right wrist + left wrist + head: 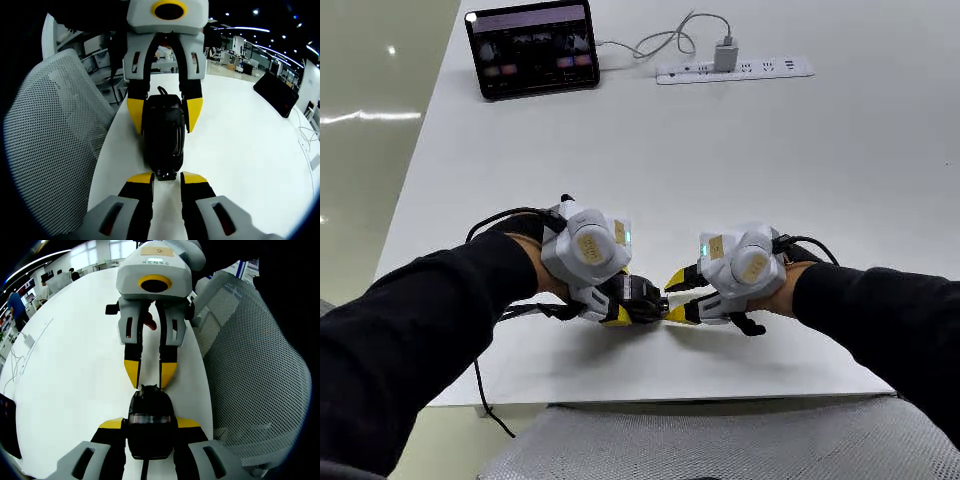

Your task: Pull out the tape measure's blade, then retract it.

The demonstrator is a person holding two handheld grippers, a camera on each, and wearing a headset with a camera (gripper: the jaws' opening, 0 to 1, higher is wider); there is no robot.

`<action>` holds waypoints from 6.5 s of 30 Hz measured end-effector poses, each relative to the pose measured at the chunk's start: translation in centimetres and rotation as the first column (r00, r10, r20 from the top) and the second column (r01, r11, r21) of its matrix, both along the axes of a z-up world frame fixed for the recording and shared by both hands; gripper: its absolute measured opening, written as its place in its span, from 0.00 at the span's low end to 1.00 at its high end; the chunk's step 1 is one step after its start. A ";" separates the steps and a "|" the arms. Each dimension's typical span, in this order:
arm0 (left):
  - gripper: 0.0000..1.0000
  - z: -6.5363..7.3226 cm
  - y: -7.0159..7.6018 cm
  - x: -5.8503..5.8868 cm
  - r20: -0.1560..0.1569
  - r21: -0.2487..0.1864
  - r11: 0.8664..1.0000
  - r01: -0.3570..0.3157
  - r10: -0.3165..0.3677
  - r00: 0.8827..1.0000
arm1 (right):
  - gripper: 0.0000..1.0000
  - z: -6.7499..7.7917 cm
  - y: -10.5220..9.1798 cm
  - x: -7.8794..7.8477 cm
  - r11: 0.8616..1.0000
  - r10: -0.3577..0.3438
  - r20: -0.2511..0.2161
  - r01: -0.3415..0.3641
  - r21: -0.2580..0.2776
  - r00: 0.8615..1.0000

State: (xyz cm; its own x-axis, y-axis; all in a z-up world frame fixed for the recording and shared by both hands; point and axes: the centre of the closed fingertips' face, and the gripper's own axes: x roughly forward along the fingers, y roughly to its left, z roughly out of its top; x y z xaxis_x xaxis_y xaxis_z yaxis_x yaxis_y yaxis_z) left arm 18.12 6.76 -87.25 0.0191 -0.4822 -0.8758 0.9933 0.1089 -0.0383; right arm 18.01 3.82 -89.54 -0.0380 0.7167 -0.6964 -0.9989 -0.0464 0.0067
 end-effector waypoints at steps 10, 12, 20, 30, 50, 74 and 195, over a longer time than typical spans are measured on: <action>0.33 0.0 0.0 -0.1 0.004 0.004 1.000 0.003 -0.003 1.000 | 0.09 0.0 0.5 -0.4 1.000 0.012 -0.004 -0.012 0.003 1.000; 0.32 0.0 0.1 -0.1 0.000 -0.005 1.000 0.003 -0.003 1.000 | 0.08 0.0 0.3 -0.4 1.000 -0.011 -0.040 0.011 -0.009 0.999; 0.32 0.1 0.0 -0.1 0.006 -0.003 1.000 -0.007 0.007 1.000 | 0.06 0.0 -0.1 -0.4 0.999 -0.007 -0.034 0.005 -0.042 0.999; 0.32 0.1 0.0 -0.1 0.008 -0.005 1.000 -0.008 0.008 1.000 | 0.09 -0.2 -1.3 -0.3 0.998 -0.019 -0.024 0.018 -0.058 1.000; 0.32 0.0 0.0 -0.1 0.014 -0.008 1.000 -0.014 0.014 1.000 | 0.09 -0.6 0.1 -0.2 0.998 0.004 -0.059 -0.007 -0.061 0.998; 0.32 0.1 0.0 -0.1 0.014 -0.005 1.000 -0.014 0.014 1.000 | 0.08 -0.5 -1.3 -0.3 0.997 -0.010 -0.060 0.006 -0.079 0.998; 0.32 0.0 -0.2 -0.1 0.015 -0.001 0.999 -0.049 0.049 0.999 | 0.09 -0.4 -9.1 0.2 0.989 -0.071 -0.062 0.062 -0.136 0.995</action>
